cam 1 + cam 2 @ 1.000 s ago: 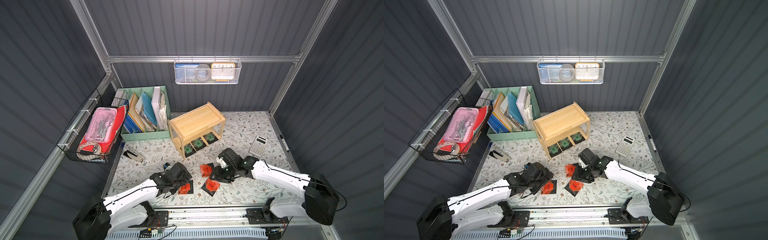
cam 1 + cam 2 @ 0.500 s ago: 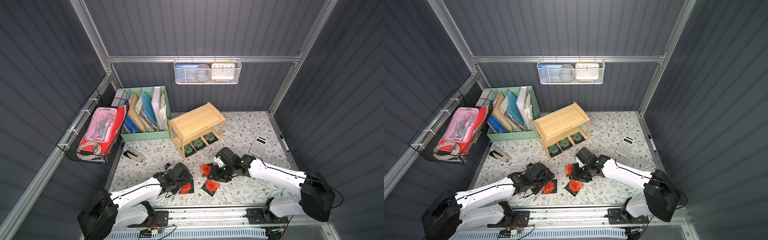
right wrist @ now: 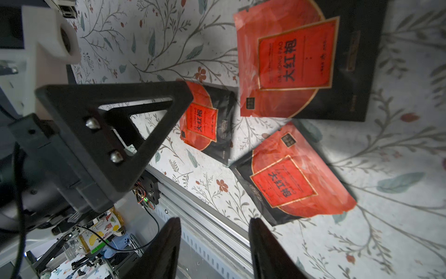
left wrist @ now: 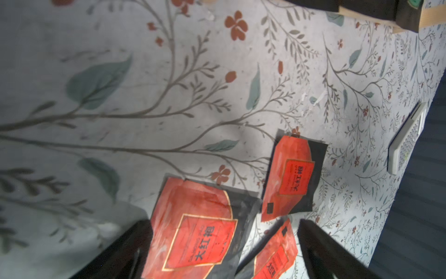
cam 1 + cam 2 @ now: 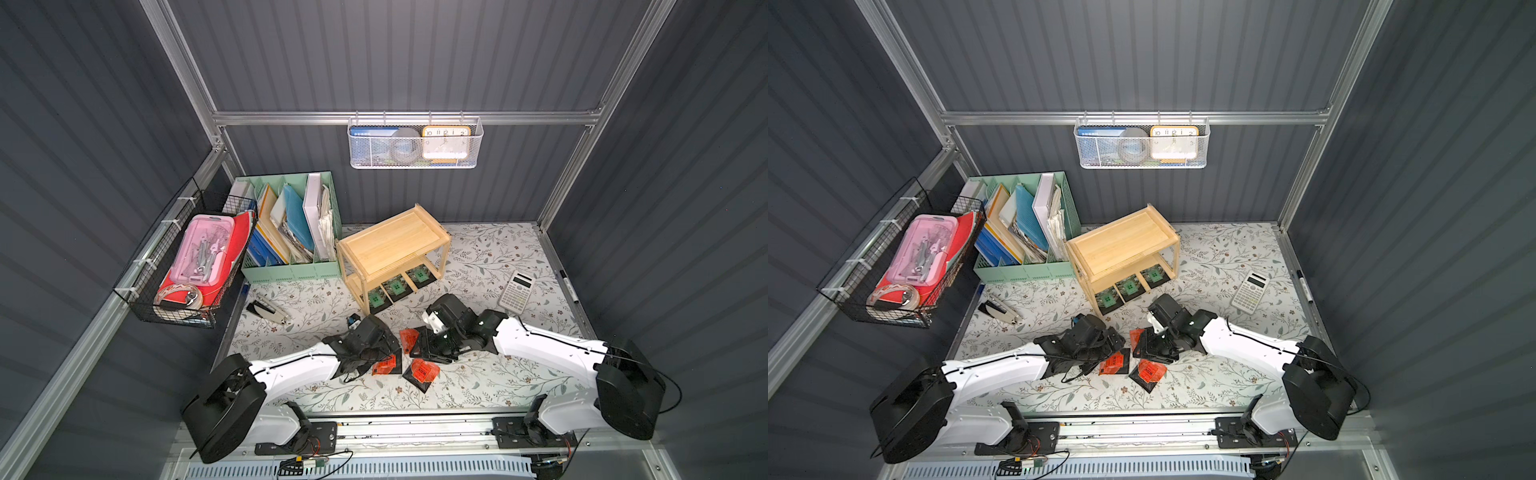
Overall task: Place the tea bags on the shelf by color
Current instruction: Move the tea bag to the center of the board.
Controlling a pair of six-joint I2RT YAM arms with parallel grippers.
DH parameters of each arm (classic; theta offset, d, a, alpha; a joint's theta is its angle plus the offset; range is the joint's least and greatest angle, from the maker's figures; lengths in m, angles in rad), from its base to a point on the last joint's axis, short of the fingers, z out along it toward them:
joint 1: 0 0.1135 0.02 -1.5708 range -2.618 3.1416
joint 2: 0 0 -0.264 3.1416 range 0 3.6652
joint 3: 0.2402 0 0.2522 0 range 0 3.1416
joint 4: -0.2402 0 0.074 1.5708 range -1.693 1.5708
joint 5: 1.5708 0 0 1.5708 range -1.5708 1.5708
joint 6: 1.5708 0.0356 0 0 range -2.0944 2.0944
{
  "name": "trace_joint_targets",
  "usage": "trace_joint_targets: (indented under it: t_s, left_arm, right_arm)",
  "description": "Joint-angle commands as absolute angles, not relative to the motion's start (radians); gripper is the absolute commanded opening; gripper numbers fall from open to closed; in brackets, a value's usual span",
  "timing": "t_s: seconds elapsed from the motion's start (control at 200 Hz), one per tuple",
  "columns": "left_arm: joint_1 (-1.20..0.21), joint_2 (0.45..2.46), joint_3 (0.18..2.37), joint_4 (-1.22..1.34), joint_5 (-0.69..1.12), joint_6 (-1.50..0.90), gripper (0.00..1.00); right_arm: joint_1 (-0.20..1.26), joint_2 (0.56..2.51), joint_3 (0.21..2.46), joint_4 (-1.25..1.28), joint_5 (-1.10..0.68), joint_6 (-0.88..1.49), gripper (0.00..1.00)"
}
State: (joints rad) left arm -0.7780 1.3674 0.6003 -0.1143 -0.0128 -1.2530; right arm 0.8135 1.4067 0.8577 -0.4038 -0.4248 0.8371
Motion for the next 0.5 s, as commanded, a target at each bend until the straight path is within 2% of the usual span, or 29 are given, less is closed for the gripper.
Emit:
trace_joint_targets:
  t_s: [0.0,0.185,0.495]
  left_arm:
    - [-0.769,1.420,0.642,-0.083,0.016,-1.164,1.00]
    - [-0.767,1.444,0.700,-0.094,0.017,-1.143,1.00]
    - [-0.768,1.266,0.675,-0.221,-0.063,-1.199,1.00]
  right_arm:
    - [0.816,1.413,0.844,-0.397,-0.437,0.840,0.50]
    - [0.805,1.417,0.840,-0.409,-0.429,0.844,0.50]
    - [0.804,1.540,0.902,-0.391,-0.456,0.827,0.49]
